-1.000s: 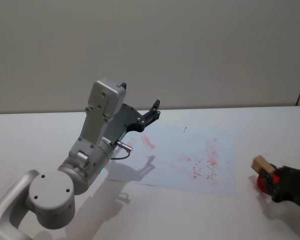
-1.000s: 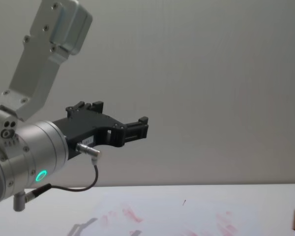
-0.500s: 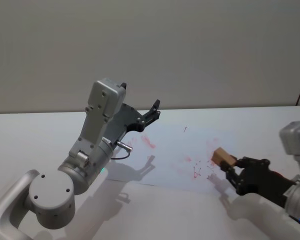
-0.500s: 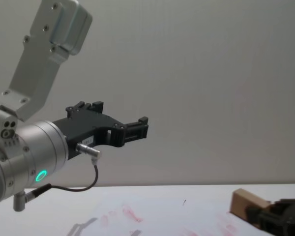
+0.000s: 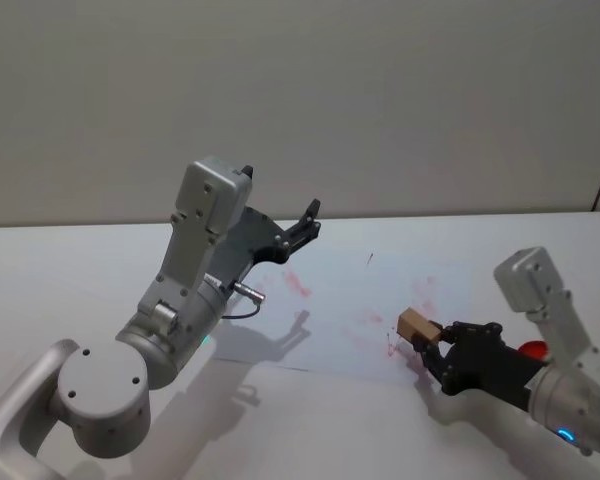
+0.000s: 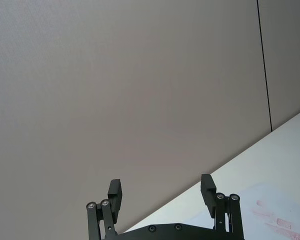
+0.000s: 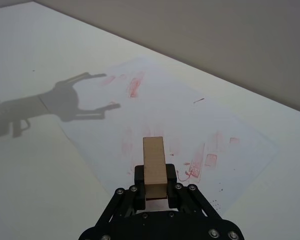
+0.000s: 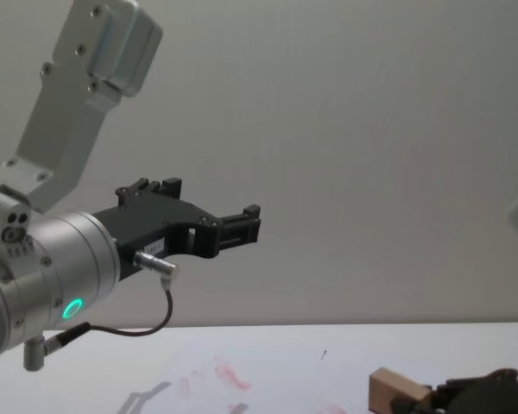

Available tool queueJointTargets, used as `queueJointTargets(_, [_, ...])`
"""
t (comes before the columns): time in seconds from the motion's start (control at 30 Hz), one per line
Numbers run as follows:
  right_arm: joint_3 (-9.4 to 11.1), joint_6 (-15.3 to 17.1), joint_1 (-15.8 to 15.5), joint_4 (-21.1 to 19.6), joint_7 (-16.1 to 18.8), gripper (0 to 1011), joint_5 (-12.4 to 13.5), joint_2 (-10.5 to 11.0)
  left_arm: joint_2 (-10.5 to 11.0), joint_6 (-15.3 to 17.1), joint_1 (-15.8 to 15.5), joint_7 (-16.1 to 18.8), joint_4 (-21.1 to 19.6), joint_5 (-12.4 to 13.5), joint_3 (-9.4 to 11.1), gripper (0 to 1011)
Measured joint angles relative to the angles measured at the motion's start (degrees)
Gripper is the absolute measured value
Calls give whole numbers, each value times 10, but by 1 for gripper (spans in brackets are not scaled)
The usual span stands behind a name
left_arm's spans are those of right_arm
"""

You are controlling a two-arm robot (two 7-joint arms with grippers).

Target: Use the one hand to pick up the stamp and affix it onto the A4 paper.

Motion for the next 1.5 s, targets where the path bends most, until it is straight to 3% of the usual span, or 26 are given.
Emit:
queueJointTargets(0.33, [-13,9,19,41,-4,216,-26,-17,0,0,0,0,0,0,0,1001])
queueJointTargets(0.9, [-19,14,24,62,-16,216,-20,-26,0,0,0,0,0,0,0,1001])
queueJointTargets(1.2, [-13,2,24,52,-25,216,6,-25,0,0,0,0,0,0,0,1001])
queueJointTargets(1.5, [7,-33,17,8,-47,216,70,-13,0,0,0,0,0,0,0,1001])
